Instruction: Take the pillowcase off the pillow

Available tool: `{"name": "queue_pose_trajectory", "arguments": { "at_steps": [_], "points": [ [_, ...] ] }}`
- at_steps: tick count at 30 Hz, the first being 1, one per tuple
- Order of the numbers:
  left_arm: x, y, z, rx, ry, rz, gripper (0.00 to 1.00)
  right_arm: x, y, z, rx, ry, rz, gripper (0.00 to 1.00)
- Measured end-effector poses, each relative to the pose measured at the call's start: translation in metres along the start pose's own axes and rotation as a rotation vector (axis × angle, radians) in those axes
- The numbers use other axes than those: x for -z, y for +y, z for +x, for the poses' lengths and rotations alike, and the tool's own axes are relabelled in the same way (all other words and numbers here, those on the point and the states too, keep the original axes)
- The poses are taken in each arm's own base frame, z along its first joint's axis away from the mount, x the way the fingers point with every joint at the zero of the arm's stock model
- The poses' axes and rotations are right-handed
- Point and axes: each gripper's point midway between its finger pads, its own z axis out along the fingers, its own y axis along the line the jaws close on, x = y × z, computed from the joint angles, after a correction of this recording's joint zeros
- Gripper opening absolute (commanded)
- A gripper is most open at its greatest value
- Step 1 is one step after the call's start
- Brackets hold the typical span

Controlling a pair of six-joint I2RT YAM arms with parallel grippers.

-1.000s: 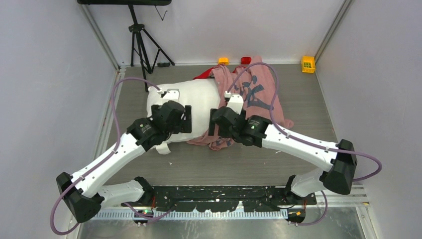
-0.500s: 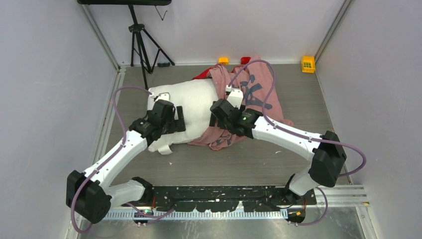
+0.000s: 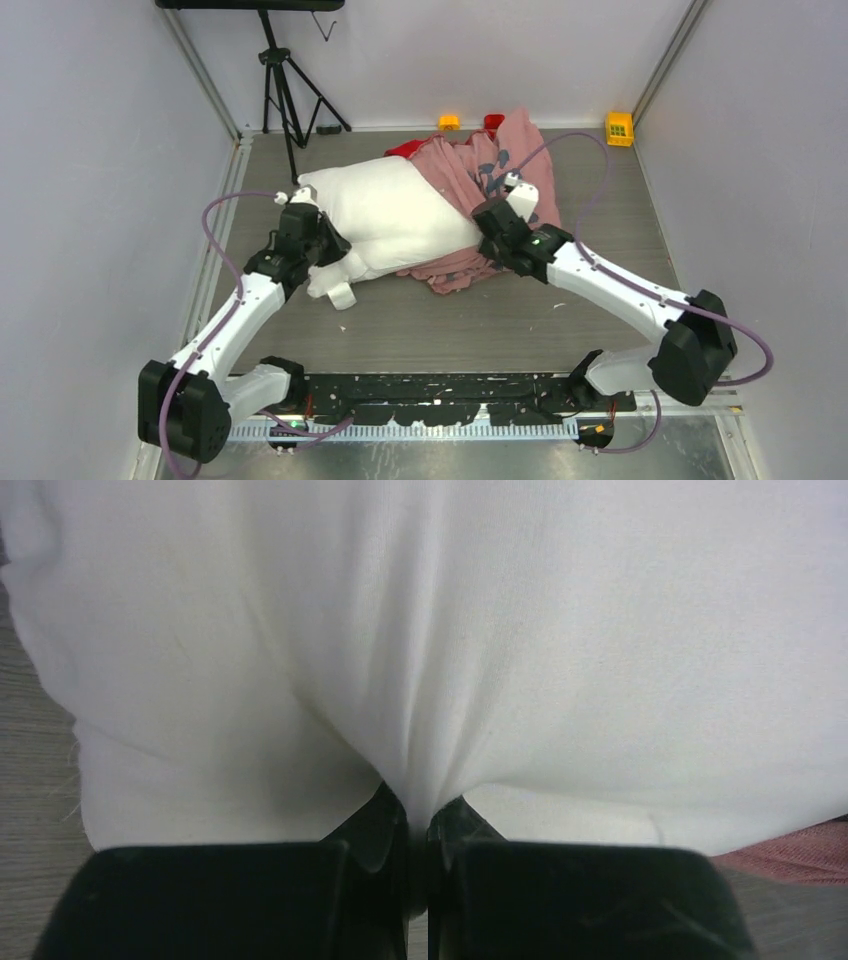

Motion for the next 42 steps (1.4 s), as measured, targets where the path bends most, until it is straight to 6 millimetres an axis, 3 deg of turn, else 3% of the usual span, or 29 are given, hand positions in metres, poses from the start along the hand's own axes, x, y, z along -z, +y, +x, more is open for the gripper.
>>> {"name": "queue_pose_trajectory", "arguments": {
  "at_steps": [7,9,14,24,32,35,39,41,42],
  "points": [
    [0.021,0.000,-0.020,0.059,-0.041,0.070,0.00,-0.003,-0.075,-0.042,-0.217,-0.074,0.089,0.17],
    [0.029,-0.003,-0.022,0.067,-0.039,0.095,0.00,0.003,-0.088,-0.051,-0.269,-0.091,0.085,0.17],
    [0.046,-0.014,-0.029,0.069,-0.028,0.150,0.00,0.022,-0.099,-0.064,-0.327,-0.128,0.058,0.10],
    [0.070,-0.024,-0.043,0.040,-0.020,0.171,0.00,0.067,-0.091,-0.085,-0.262,-0.174,-0.074,0.10],
    [0.134,-0.057,-0.096,-0.042,-0.071,0.220,0.00,0.135,-0.060,-0.155,-0.209,-0.265,-0.211,0.11],
    [0.152,-0.068,-0.107,-0.070,-0.052,0.233,0.00,0.154,-0.054,-0.173,-0.192,-0.280,-0.228,0.11],
    [0.144,-0.072,-0.106,-0.090,0.060,0.228,0.00,0.150,-0.045,-0.194,-0.141,-0.234,-0.179,0.13],
    [0.125,-0.069,-0.096,-0.076,0.152,0.224,0.04,0.128,-0.039,-0.203,-0.112,-0.196,-0.134,0.31],
    [0.114,-0.066,-0.091,-0.065,0.194,0.219,0.05,0.115,-0.038,-0.204,-0.102,-0.176,-0.114,0.47]
  ]
}}
